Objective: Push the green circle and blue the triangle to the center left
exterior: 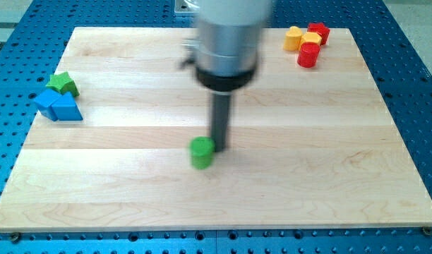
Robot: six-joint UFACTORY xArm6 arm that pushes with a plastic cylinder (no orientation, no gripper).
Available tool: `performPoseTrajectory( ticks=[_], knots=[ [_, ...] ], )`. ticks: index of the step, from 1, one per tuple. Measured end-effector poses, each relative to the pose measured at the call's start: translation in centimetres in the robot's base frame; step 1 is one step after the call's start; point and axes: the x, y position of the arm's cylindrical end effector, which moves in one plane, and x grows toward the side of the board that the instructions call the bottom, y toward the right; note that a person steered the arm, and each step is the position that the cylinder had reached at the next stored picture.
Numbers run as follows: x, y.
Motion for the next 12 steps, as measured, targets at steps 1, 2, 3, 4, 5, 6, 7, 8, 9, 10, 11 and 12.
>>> performPoseTrajectory(
  ticks=[1,2,3,4,5,6,7,8,9,10,11,12],
  knots=[
    [-0.7,2.0],
    [2.2,7.3],
    [4.5,-0.9],
    [3.3,-7.7],
    [5.3,-3.4],
    [7.8,-7.2],
    [3.4,-10.5],
    [0.4,-13.2],
    [2.6,-11.2],
    [-0.4,-16.6],
    [-4.7,-18.8],
    [-2.6,-18.8]
  ],
)
